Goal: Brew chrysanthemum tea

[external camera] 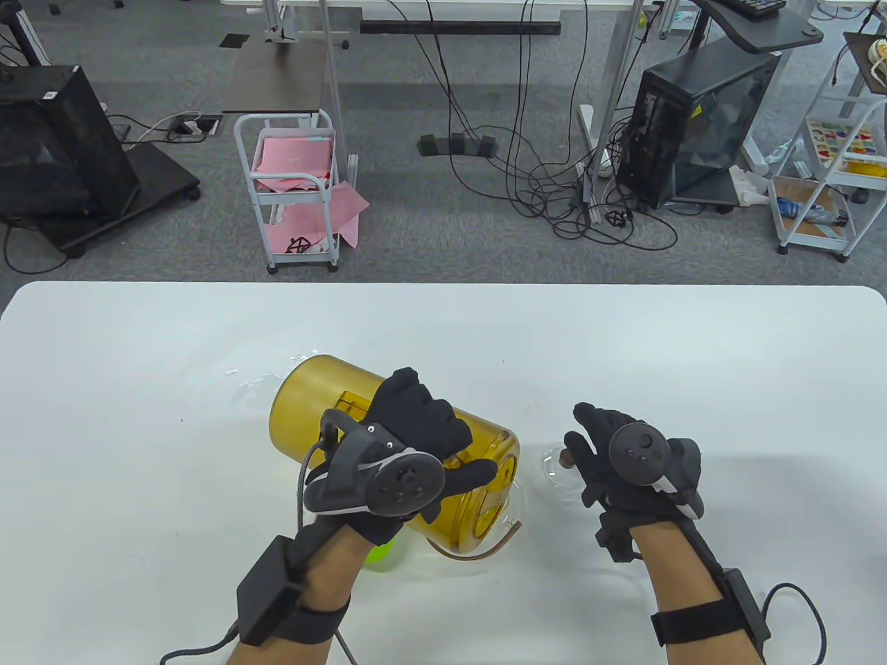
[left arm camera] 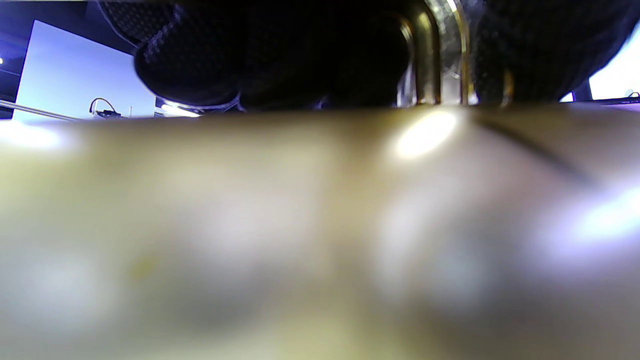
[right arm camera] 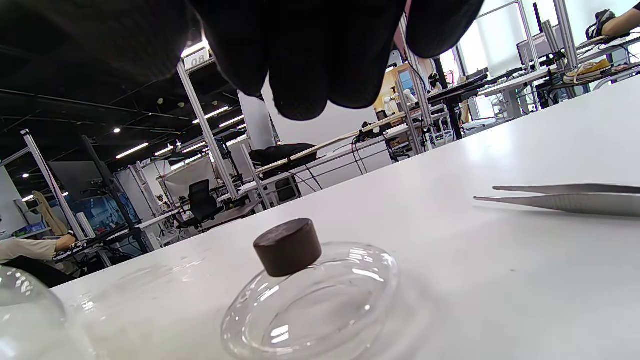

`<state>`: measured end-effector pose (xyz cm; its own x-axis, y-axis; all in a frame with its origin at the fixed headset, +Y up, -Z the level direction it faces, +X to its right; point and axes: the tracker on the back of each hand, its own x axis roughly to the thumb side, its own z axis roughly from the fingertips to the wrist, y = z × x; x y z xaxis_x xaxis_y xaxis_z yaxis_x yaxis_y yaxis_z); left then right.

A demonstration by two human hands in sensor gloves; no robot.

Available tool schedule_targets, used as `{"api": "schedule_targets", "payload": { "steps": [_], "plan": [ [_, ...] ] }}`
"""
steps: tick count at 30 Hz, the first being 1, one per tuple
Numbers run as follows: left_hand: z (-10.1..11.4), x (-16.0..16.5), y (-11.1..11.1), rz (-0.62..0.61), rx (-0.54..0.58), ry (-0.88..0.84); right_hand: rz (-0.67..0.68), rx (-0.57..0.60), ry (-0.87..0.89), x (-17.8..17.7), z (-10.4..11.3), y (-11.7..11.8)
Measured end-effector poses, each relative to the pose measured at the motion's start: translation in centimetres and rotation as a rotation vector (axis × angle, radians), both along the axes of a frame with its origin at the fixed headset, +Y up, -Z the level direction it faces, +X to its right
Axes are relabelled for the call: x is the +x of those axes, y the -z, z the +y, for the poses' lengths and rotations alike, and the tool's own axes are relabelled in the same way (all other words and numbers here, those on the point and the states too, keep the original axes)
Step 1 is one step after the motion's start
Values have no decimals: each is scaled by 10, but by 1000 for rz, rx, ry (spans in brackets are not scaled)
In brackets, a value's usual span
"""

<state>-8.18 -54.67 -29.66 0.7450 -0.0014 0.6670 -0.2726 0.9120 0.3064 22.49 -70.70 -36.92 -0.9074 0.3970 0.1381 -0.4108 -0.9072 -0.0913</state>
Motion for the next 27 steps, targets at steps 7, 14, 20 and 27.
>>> {"api": "schedule_targets", "payload": {
  "steps": [7, 14, 20, 27],
  "plan": [
    [0, 0, 0, 0, 2, 3, 0, 0, 0, 0, 0, 0],
    [0, 0, 0, -1, 0, 3, 3, -2, -4, -1, 0, 0],
    [0, 0, 0, -1, -2, 1, 1, -2, -5, -1, -1, 0],
    [0, -1, 1, 0, -7, -4, 4, 0, -6, -1, 0, 0]
  ]
}}
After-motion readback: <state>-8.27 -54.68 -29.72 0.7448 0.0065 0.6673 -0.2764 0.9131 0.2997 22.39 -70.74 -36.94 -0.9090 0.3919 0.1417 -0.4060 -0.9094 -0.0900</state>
